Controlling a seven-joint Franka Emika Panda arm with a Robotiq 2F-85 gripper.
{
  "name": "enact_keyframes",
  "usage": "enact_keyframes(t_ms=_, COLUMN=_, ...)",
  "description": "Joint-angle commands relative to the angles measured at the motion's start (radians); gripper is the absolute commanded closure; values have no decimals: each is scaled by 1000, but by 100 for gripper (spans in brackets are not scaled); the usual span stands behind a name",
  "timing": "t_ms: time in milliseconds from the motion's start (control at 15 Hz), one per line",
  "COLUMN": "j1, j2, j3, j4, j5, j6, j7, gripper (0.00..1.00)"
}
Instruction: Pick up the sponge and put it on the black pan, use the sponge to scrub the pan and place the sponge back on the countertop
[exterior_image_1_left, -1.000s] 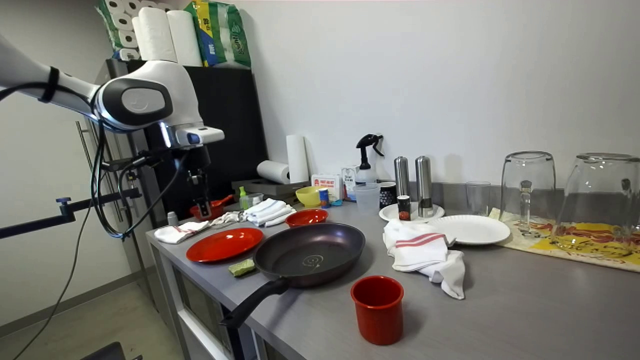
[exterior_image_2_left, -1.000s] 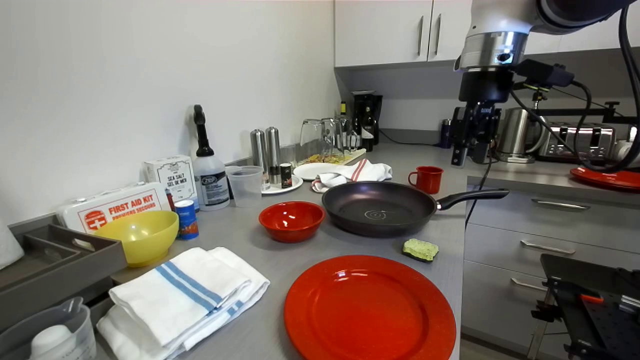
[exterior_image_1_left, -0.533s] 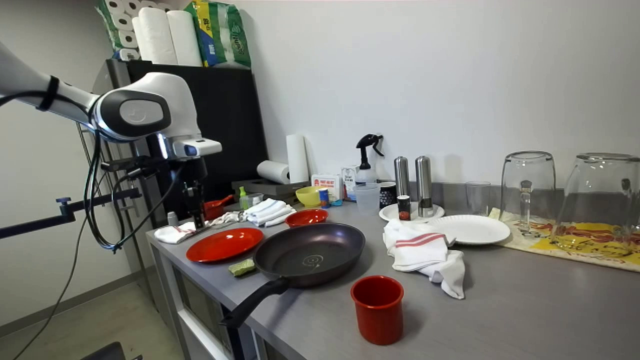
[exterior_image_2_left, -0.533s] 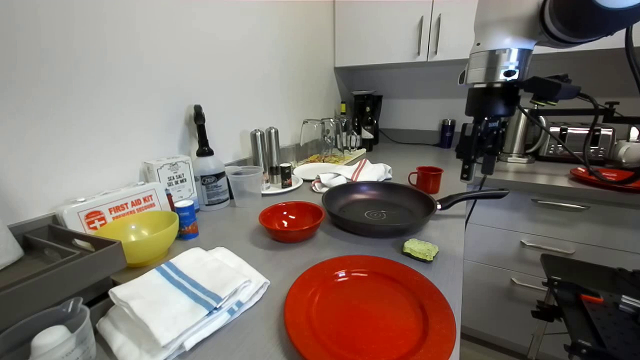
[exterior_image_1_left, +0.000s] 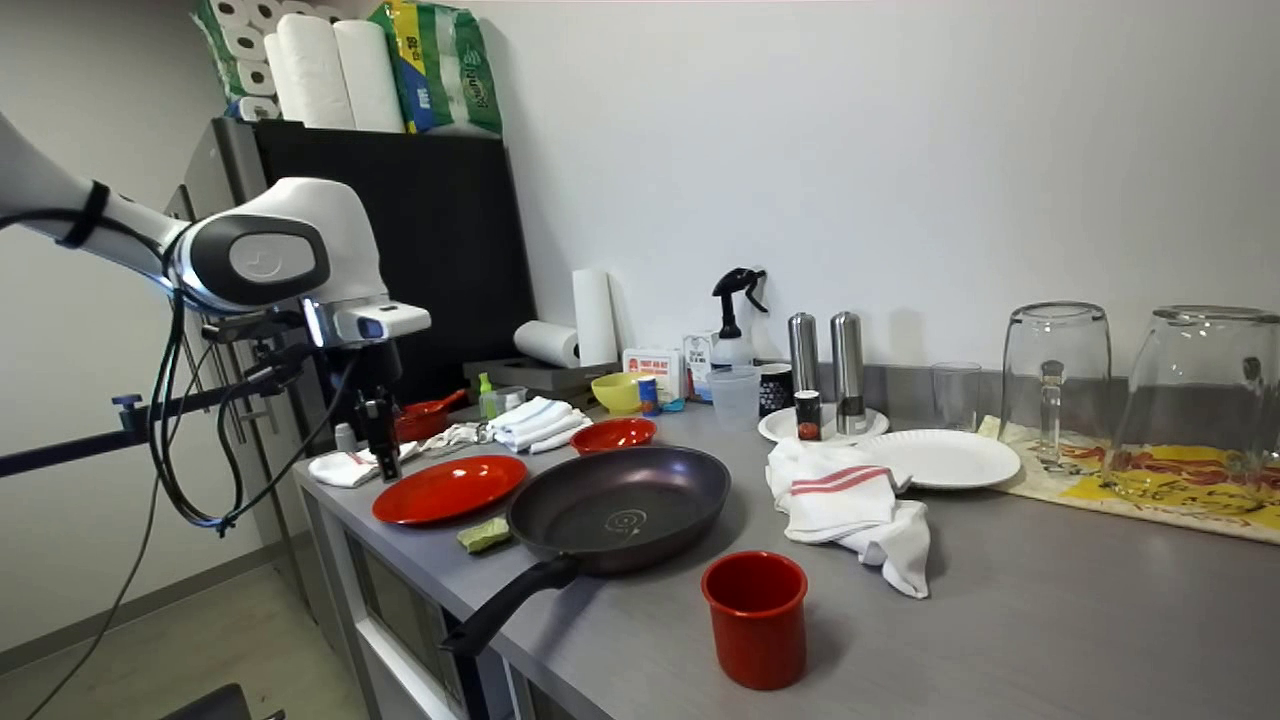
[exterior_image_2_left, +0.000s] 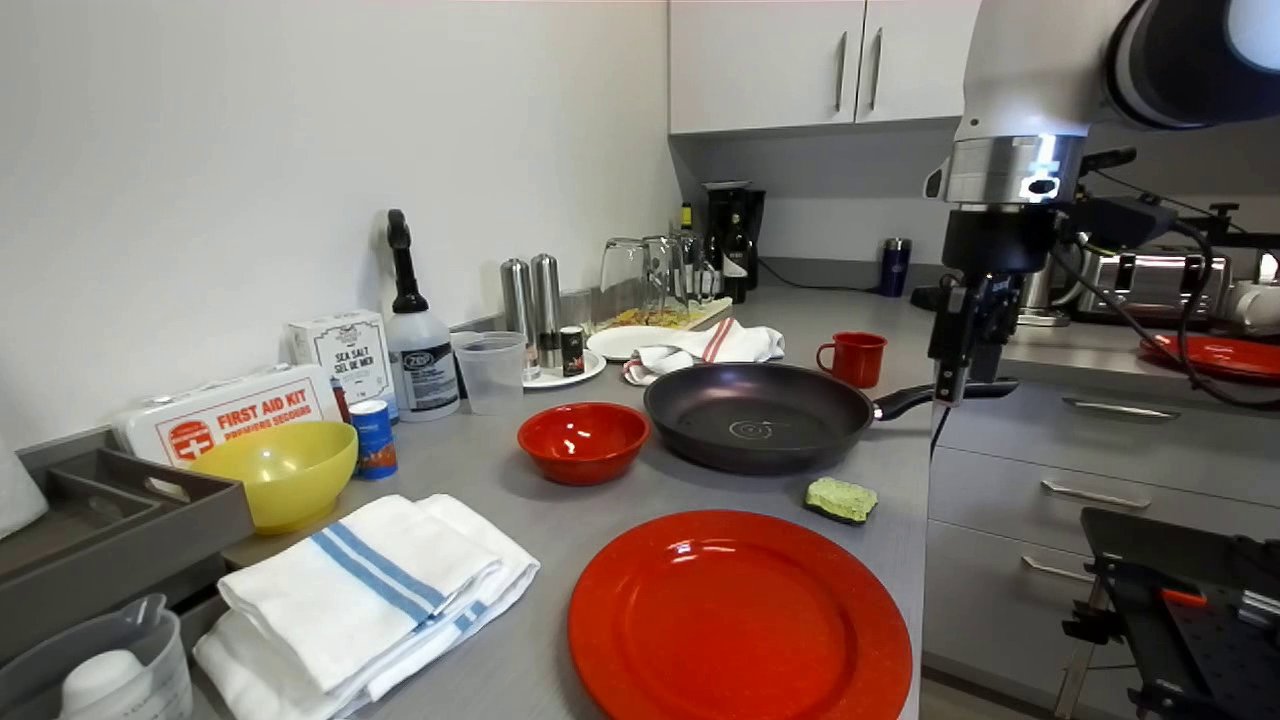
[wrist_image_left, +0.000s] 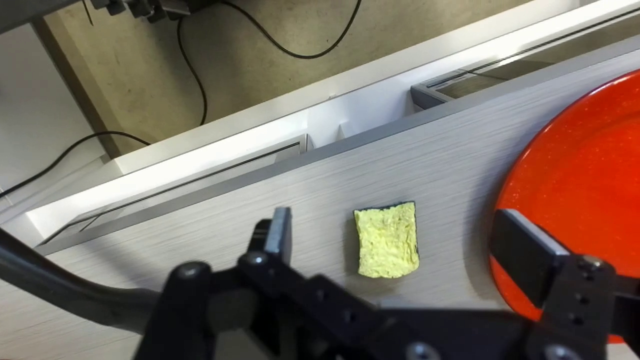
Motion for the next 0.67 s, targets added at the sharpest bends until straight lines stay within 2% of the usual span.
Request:
enact_keyframes(t_ms=0, j1=13, j2=6, j3=20, j4=-32, j5=-5, j6=75, j7=-1, gripper=0)
enact_keyframes(t_ms=600, j1=-43, j2=193, j3=37, j4=24, j5=-105, j6=253, j7=66, gripper=0)
